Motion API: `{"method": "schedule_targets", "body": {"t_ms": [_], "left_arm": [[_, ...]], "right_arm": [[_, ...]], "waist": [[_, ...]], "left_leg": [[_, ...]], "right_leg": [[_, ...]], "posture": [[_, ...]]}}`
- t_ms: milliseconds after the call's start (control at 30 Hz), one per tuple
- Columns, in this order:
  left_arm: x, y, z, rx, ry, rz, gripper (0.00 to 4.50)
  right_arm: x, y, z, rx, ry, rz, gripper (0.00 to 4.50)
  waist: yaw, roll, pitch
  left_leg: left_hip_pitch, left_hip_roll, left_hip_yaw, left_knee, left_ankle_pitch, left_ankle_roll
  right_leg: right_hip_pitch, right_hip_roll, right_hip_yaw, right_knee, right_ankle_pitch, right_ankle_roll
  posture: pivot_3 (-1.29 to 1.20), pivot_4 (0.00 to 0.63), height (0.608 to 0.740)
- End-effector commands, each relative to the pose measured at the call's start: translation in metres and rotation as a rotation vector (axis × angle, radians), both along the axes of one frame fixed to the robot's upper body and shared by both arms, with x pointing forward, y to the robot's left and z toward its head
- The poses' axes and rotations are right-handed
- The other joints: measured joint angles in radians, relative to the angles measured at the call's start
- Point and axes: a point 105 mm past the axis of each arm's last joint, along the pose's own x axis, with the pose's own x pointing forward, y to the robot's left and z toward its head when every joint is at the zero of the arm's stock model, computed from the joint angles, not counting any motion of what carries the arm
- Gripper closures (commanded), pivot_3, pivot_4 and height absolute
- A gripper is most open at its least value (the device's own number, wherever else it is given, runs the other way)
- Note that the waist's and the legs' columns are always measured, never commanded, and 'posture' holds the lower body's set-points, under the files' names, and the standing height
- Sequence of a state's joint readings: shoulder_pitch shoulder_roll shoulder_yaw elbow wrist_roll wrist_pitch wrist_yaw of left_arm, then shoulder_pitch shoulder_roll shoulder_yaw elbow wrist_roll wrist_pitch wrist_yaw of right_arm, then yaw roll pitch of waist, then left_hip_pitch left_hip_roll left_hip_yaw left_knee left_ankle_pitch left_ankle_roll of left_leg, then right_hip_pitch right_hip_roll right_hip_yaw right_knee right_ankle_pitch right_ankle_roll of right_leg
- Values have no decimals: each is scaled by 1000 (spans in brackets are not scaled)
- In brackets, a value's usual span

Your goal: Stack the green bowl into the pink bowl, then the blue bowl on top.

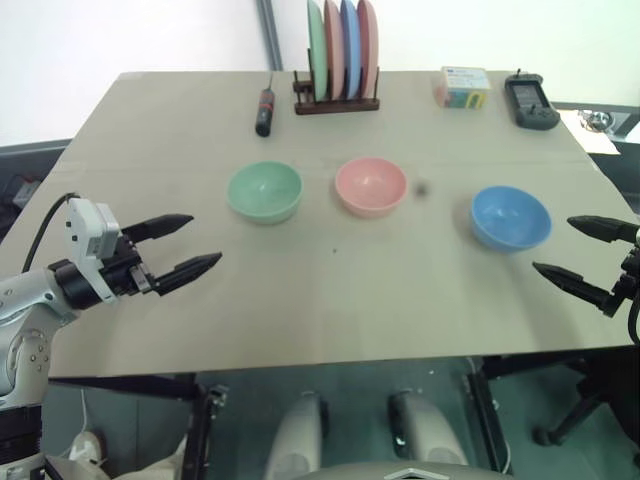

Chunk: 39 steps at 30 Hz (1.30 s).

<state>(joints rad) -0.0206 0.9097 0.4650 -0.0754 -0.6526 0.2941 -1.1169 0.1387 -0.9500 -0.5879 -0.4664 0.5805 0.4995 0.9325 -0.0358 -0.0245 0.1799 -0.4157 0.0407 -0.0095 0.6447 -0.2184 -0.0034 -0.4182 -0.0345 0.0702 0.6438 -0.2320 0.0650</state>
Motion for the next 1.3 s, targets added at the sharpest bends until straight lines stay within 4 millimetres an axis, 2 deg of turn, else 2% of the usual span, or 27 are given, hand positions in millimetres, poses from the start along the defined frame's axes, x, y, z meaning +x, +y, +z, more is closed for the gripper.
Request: {"method": "schedule_targets", "body": {"t_ms": [33,133,367,467,567,667,767,833,900,1000,1033,1100,1167,1300], "left_arm": [[3,-2,8,17,-27,-10,0],[9,-10,5,11,-30,-13,0],[17,-23,7,28,-56,-13,0],[32,-31,9,139,-125,85,0],[47,-34,8,308,-117,216,0],[59,-49,15,423,-127,226,0],[65,-81,21,498,-188,96,0],[62,-99,26,434,-218,8,0],[53,-111,31,312,-256,-64,0],[42,-106,37,197,-311,-73,0],[37,-102,32,162,-260,-108,0],[27,-88,32,124,-282,-151,0],[19,-76,34,-33,-213,-179,0],[3,-63,38,-116,-164,-230,0]], "right_arm": [[0,6,12,-19,-50,17,57],[2,19,10,-9,-59,60,57],[6,35,7,12,-78,108,57],[10,50,8,39,-96,157,57],[13,72,9,75,-115,226,57],[18,91,7,97,-131,275,57],[26,110,1,107,-135,305,57],[34,119,-1,83,-158,304,57],[51,130,-4,23,-195,280,57],[68,145,-10,-79,-234,303,57],[76,149,-13,-116,-240,305,57],[105,164,-17,-185,-252,306,57],[122,177,-17,-235,-267,329,57],[141,203,-11,-265,-289,395,57]], "waist": [[0,0,0],[1,0,0],[0,0,0],[1,0,0],[1,0,0],[1,-1,0],[3,-2,1],[1,-2,1],[-4,-2,1],[-13,-2,2],[-9,-2,2],[-14,-2,2],[-17,-2,2],[-8,-3,2]], "left_leg": [[0,0,0,0,0,0],[0,0,0,0,0,0],[0,0,0,0,0,0],[0,0,-1,0,0,0],[0,0,-1,2,0,0],[0,0,-2,2,0,0],[-1,0,-3,3,0,0],[-1,-1,-2,3,0,0],[-1,-1,-1,2,0,0],[-1,0,1,2,0,0],[-1,0,1,2,0,0],[0,1,0,2,0,0],[0,1,1,3,0,0],[-1,1,0,5,0,0]], "right_leg": [[0,0,0,0,0,0],[0,0,0,0,0,0],[1,0,0,0,0,0],[1,1,0,0,0,0],[2,1,0,0,1,1],[2,2,0,1,1,1],[2,2,0,1,1,1],[1,2,0,1,2,0],[1,2,1,1,5,1],[-1,2,2,3,6,1],[-2,3,2,4,6,1],[-3,4,2,7,6,0],[-4,4,2,9,6,0],[-5,4,2,13,5,0]], "posture": [[0,150,740],[0,150,740],[0,150,740],[0,150,740],[0,150,740],[0,150,740],[0,150,740],[0,150,740],[0,150,740],[0,150,740],[0,150,740],[0,150,740],[0,150,740],[0,150,740]]}}
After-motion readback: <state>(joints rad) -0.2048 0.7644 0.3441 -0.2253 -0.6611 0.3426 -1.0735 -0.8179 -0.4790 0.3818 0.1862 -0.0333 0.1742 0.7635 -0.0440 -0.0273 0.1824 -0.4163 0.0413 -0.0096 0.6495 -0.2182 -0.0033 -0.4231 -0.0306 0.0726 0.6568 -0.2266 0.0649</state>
